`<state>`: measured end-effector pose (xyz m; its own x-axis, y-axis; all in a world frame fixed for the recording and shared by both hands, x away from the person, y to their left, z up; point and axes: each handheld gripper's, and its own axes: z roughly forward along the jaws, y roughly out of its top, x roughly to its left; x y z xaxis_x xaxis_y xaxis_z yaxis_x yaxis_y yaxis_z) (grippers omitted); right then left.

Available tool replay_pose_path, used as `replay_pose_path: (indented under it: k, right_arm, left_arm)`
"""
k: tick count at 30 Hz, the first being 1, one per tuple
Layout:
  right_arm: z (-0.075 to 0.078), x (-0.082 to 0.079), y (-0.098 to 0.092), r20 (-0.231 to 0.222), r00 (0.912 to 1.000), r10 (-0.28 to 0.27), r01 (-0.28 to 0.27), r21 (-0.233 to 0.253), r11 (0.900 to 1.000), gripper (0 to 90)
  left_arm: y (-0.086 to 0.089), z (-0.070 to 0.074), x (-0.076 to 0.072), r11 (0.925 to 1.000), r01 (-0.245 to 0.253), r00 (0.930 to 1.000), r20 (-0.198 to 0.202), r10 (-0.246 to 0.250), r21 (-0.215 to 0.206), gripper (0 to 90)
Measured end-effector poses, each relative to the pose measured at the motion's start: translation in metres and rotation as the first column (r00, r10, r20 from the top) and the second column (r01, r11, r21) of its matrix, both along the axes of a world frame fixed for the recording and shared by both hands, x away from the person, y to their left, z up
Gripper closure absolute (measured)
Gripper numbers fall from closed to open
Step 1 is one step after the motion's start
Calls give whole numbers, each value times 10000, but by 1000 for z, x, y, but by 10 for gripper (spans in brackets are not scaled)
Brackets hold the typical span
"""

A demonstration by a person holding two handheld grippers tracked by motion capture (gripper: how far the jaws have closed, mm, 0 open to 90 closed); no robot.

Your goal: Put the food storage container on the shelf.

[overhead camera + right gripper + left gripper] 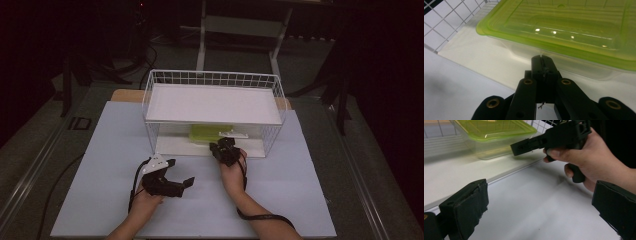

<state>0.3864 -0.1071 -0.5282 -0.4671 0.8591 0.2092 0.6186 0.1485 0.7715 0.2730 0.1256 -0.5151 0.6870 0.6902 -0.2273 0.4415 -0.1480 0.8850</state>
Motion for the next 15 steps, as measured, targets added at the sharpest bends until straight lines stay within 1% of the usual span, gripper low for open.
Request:
replay_pose_path:
  k: [1, 4, 6, 8, 10, 12, 13, 15]
  right_arm:
    - [0, 1, 1, 28, 10000, 18, -18, -95, 10000, 898]
    - [0, 5, 3, 93, 10000, -37, 39, -162, 9999, 897]
    - [0, 7, 2, 81, 9999, -81, 82, -155, 9998, 897]
    - [0, 9, 2, 43, 10000, -74, 74, -194, 9998, 892]
    - [0, 12, 1, -53, 9996, -267, 266, -126, 9996, 886]
    - [0, 12, 0, -167, 9994, -301, 299, -97, 9995, 887]
    - [-1, 12, 0, -152, 9995, -287, 286, -79, 9996, 886]
    - [0, 12, 0, -74, 9997, -238, 236, -219, 9995, 879]
  left_arm:
    - [0, 0, 0, 10000, 13, 10000, 38, -12, -30, 16]
    - [-1, 0, -1, 10000, 9, 10000, 70, -9, 8, 16]
    - [0, -1, 0, 10000, -20, 10000, 47, 20, 49, 16]
    - [0, -1, 0, 10000, -60, 10000, 2, 60, -50, 16]
    - [1, -2, 0, 9999, -100, 9999, -8, 100, -40, 16]
    - [1, -2, 0, 9999, -111, 9999, -18, 111, -99, 16]
    - [1, -2, 0, 9999, -119, 9999, -6, 119, -78, 16]
    - [1, -2, 1, 9999, -121, 9999, -8, 121, -25, 16]
